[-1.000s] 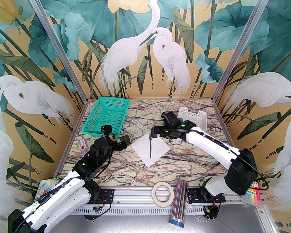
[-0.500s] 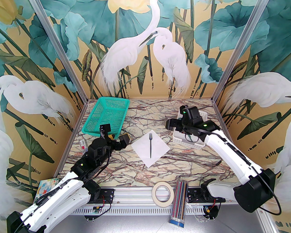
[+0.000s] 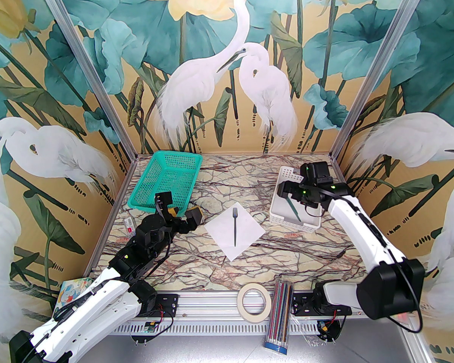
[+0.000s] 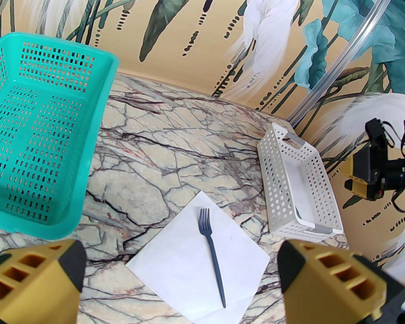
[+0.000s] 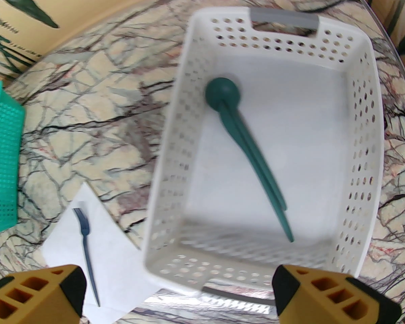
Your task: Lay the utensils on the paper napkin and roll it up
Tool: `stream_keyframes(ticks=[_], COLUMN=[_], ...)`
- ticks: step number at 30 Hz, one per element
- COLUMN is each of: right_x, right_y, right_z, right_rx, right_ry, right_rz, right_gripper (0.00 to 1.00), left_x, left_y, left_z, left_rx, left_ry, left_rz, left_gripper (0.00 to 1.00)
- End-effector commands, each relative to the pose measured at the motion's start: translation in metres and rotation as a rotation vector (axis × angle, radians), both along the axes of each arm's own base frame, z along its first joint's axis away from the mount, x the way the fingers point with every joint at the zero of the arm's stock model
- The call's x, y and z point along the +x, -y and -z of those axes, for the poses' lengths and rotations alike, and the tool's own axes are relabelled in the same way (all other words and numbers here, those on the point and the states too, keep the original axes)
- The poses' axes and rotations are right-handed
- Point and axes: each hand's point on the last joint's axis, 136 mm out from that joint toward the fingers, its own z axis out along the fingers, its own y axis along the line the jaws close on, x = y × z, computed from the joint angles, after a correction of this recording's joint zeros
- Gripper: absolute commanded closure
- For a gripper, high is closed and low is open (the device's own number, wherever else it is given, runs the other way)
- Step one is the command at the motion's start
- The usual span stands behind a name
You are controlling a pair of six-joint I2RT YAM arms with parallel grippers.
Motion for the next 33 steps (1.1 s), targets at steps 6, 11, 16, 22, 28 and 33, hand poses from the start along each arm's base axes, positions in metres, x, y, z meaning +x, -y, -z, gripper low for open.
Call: stream_keyframes(ticks=[6,11,16,22,28,33], right_x=[0.034,0.055,0.066,0.068,0.07,0.073], right_y=[0.023,0.031,0.042,0.048,0.053,0.055], right_z=[0.012,0.035,0.063,0.096,0.117,0.126], right_rx=[-0.049,-0.045,-0.083,-0.134,-0.162,-0.164], right_ry=[-0.024,-0.061,-0.116,-0.206,-0.257,-0.273], right_rz=[0.038,0.072,0.089,0.061,0.047,0.045], right_gripper=[0.02,0.08,0.17,0.31,0.39,0.41], left_x=[0.002,0.003,0.004,0.006,0.007,0.007], left_y=[0.0,0.001,0.002,0.003,0.005,0.003], left_z=[-0.023,-0.023,-0.02,-0.019,-0.018,-0.017], left_rx=[-0.005,0.003,0.011,0.017,0.015,0.018], left_ry=[0.064,0.065,0.055,0.051,0.047,0.044], left_rz=[0.004,0.004,0.004,0.007,0.01,0.005], left_gripper=[0.0,0.01,0.01,0.0,0.01,0.01])
